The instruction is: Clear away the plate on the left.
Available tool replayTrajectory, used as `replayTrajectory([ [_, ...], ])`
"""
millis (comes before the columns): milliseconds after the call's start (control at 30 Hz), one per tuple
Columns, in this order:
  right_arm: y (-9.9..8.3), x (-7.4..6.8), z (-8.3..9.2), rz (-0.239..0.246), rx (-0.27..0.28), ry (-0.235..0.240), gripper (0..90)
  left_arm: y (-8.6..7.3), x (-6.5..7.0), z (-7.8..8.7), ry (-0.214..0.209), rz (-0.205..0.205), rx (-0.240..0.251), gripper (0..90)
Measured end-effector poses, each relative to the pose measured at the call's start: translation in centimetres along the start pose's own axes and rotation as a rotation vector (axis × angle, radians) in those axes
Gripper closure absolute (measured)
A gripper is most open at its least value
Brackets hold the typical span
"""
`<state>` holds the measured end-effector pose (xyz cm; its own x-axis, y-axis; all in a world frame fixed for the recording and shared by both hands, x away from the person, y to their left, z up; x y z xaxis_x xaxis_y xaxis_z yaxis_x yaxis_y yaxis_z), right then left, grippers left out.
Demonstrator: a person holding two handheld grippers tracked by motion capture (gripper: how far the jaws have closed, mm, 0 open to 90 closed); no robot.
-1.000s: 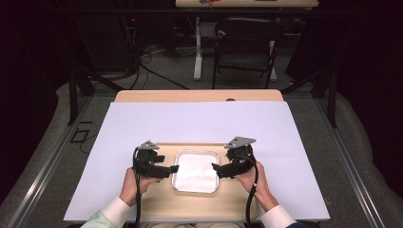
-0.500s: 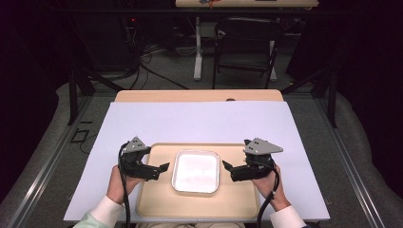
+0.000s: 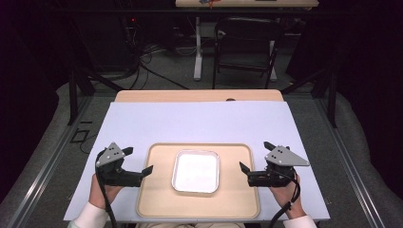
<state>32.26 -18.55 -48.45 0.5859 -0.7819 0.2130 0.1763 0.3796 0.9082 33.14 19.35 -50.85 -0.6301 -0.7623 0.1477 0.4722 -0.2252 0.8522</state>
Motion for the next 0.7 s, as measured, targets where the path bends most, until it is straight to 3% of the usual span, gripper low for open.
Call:
replayTrajectory([
  [100, -0.3, 0.2, 0.5, -0.005, 0.002, -0.002, 0.0, -0.4, -0.6, 0.8, 0.002, 0.009, 0.023, 0.0],
  [267, -0.6, 0.7, 1.9, 0.023, 0.036, -0.068, 0.0, -0.8, -1.3, 2.1, 0.026, 0.003, 0.041, 0.0],
  [400, -1.3, 1.4, 2.9, 0.002, 0.030, -0.096, 0.0, -1.5, -1.8, 2.9, 0.042, 0.011, 0.049, 0.0],
  [700, -3.4, 2.3, 4.2, -0.055, 0.000, -0.111, 0.0, -2.7, -3.3, 4.2, 0.084, 0.056, 0.070, 0.1],
])
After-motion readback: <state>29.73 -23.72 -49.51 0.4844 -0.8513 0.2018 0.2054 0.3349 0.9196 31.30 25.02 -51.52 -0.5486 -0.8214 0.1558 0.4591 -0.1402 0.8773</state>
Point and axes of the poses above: each handheld gripper's, and its own axes: z roughly backward along the jaws, y roughly out of its top, x roughly to its right, the point moved 7 cm from there along -z, roughly forward along the jaws, and after that the axes turned 6 degrees about z, right-handed, at the moved point
